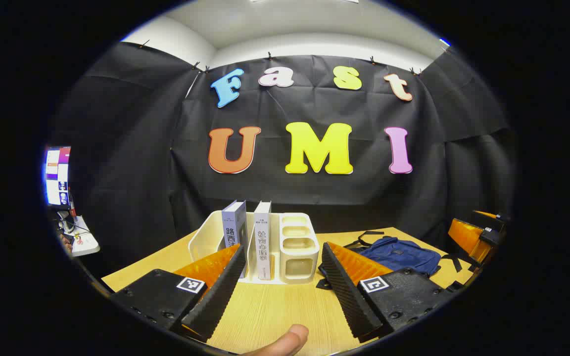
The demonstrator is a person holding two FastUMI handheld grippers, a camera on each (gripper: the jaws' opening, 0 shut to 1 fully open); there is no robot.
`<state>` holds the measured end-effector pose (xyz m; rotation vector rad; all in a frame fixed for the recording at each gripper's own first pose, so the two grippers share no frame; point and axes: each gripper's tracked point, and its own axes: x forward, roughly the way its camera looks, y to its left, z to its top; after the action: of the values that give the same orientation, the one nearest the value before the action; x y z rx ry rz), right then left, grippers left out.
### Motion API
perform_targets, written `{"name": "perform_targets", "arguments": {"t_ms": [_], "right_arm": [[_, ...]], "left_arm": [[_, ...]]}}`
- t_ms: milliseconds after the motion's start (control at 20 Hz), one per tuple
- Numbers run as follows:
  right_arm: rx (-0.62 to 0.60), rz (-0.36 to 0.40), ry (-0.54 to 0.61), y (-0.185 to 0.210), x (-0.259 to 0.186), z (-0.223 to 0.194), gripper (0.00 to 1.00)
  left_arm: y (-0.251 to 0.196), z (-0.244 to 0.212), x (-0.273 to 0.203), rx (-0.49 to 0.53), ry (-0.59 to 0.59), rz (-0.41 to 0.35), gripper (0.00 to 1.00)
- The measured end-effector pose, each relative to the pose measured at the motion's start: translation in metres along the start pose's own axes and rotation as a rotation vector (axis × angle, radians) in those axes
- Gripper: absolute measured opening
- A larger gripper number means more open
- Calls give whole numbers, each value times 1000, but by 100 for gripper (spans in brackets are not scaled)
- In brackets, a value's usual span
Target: Open the schoolbag, grab two books from the bookshelf and put them into the schoolbag.
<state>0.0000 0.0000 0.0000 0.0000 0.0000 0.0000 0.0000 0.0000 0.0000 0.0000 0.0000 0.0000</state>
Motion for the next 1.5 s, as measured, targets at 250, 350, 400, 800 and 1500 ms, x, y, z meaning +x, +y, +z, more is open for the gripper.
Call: {"name": "perform_targets", "arguments": {"t_ms": [250,350,400,800,1500], "right_arm": [[-61,43,76,31,4,-18,98],[-64,41,83,33,9,-18,95],[-68,38,85,35,11,-18,95],[-90,26,153,46,27,-39,95],[-231,110,411,99,83,-142,98]], "left_arm": [[32,4,-4,-1,-8,45,98],[31,4,-4,-6,-11,36,98],[28,4,-4,-5,-5,24,98],[17,1,-3,35,8,-4,98],[40,-9,9,51,40,25,98]]}}
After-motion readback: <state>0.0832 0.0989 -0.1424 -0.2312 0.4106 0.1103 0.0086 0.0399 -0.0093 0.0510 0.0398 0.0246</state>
